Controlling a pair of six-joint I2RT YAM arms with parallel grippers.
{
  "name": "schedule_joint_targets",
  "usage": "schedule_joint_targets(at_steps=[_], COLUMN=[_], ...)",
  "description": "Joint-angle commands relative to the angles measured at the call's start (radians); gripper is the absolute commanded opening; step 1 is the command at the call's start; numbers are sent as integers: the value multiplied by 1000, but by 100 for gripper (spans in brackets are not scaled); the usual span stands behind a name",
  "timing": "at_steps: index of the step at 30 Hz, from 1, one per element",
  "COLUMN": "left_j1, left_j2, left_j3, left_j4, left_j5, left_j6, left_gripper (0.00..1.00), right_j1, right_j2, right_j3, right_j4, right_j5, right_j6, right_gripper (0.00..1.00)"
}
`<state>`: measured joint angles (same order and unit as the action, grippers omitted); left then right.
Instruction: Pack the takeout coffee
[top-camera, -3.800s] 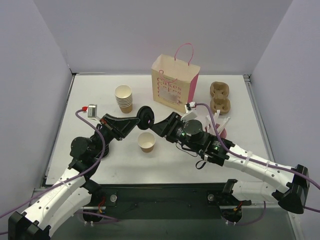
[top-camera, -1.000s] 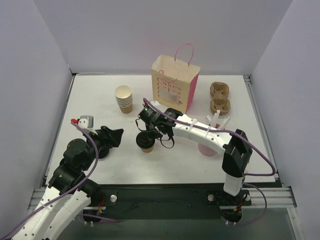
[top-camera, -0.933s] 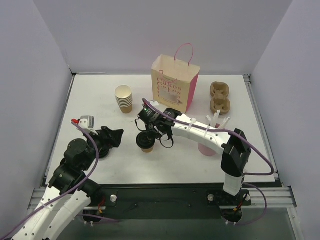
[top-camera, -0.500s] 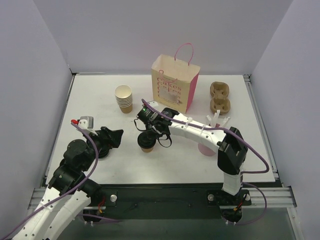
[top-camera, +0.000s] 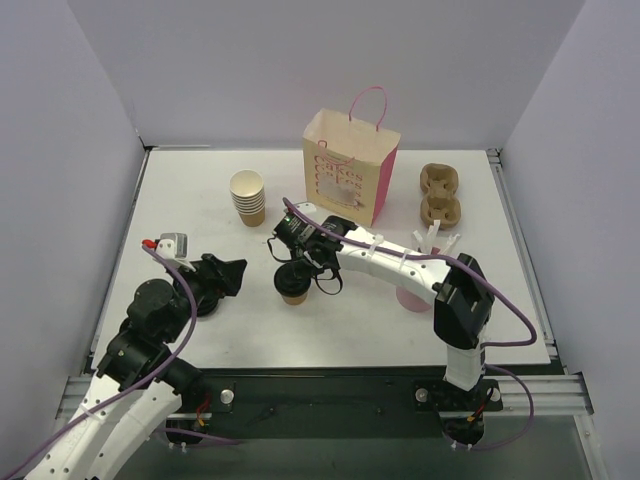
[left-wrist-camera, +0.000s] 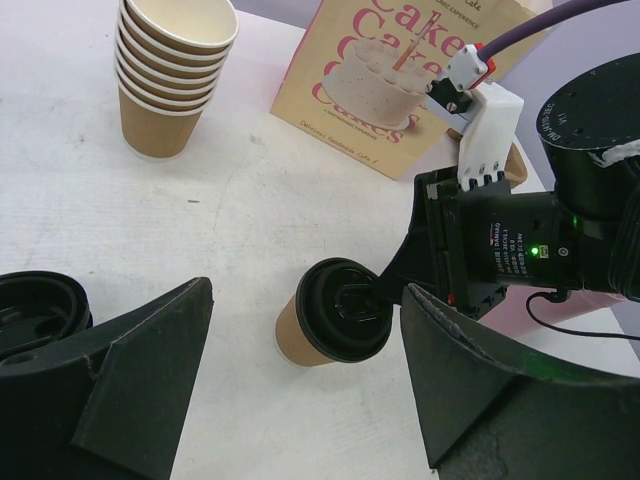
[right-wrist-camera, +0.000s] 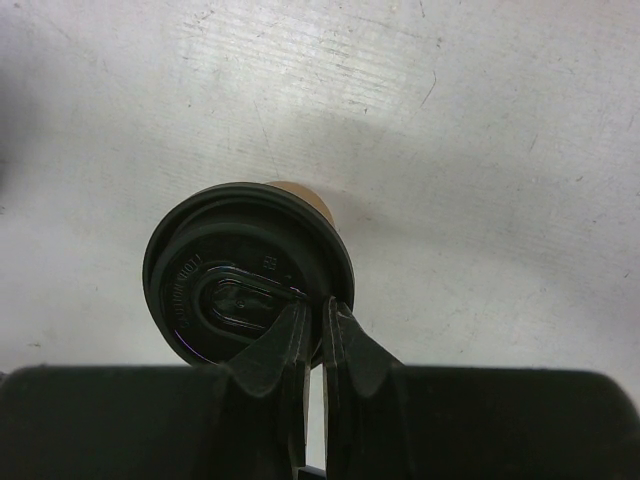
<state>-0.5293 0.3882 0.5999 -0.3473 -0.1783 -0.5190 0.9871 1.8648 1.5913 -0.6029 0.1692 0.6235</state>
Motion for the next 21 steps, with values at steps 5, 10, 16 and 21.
schedule_joint_targets(at_steps=[5,10,16,21], left_j1=[-1,-1,0,2], left_j2=[29,84,228,333], left_j3=[3,23,67,87], left_j4=[25,2,-64,-84], left_j5=[17,36,50,97], left_j6=[2,7,1,-13], left_gripper=[86,85,81,74], right_j1=[-2,-4,-21,-68], right_j2=[17,-48,-99,-96], right_j3=[16,10,4,-46], right_j4=[-12,-11,9,84], right_j5=[7,-23,-98,-190], right_j6=[7,-2,-34,-38], right_gripper=[8,31,48,49])
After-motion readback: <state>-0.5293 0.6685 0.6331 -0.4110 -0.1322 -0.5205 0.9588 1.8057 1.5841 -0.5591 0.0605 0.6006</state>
